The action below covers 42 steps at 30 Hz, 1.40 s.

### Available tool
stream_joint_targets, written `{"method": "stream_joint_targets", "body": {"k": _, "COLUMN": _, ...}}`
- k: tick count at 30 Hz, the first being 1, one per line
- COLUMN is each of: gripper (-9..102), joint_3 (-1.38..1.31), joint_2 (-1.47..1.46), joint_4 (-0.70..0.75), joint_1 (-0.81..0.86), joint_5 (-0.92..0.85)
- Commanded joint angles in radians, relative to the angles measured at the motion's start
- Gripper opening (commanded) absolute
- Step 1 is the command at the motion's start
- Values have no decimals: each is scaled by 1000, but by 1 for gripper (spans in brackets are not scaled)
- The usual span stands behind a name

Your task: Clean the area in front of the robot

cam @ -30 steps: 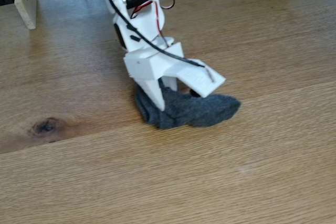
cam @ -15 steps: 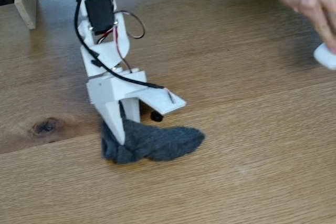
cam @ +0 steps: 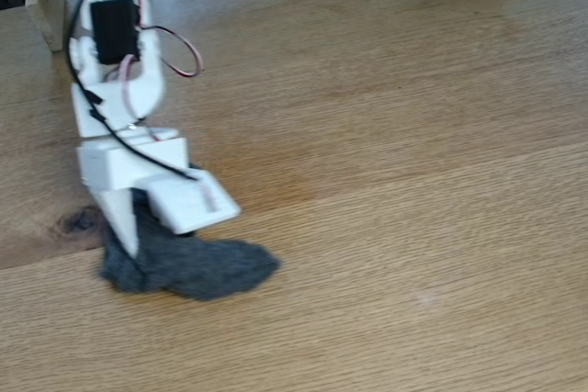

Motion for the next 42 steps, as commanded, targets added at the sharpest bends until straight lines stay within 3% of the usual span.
{"method": "stream_joint_targets", "body": {"k": 1, "gripper": 0, "joint_3": -14, "joint_2": 437, "joint_4": 357, "joint_1": 95, "joint_5": 301}}
{"method": "stream_joint_targets", "body": {"k": 10, "gripper": 0, "joint_3": 40, "joint_2": 707, "joint_4": 884, "joint_1": 466, "joint_5": 552}}
{"method": "stream_joint_targets", "body": {"k": 13, "gripper": 0, "joint_3": 186, "joint_2": 744, "joint_4": 960, "joint_1": 609, "joint_5": 548}}
{"method": "stream_joint_targets", "body": {"k": 16, "gripper": 0, "joint_3": 405, "joint_2": 790, "joint_4": 899, "joint_1": 701, "joint_5": 494}}
{"method": "stream_joint_targets", "body": {"k": 22, "gripper": 1, "joint_3": 825, "joint_2": 871, "joint_4": 494, "joint_1": 773, "joint_5": 331}}
{"method": "stream_joint_targets", "body": {"k": 25, "gripper": 25, "joint_3": 943, "joint_2": 894, "joint_4": 356, "joint_1": 785, "joint_5": 288}}
{"method": "stream_joint_targets", "body": {"k": 29, "gripper": 31, "joint_3": 1014, "joint_2": 913, "joint_4": 242, "joint_1": 805, "joint_5": 252}}
{"method": "stream_joint_targets", "body": {"k": 33, "gripper": 36, "joint_3": 1022, "joint_2": 982, "joint_4": 167, "joint_1": 798, "joint_5": 242}}
{"method": "stream_joint_targets", "body": {"k": 36, "gripper": 32, "joint_3": 1022, "joint_2": 1100, "joint_4": 140, "joint_1": 744, "joint_5": 245}}
{"method": "stream_joint_targets", "body": {"k": 42, "gripper": 20, "joint_3": 1022, "joint_2": 1416, "joint_4": 258, "joint_1": 400, "joint_5": 374}}
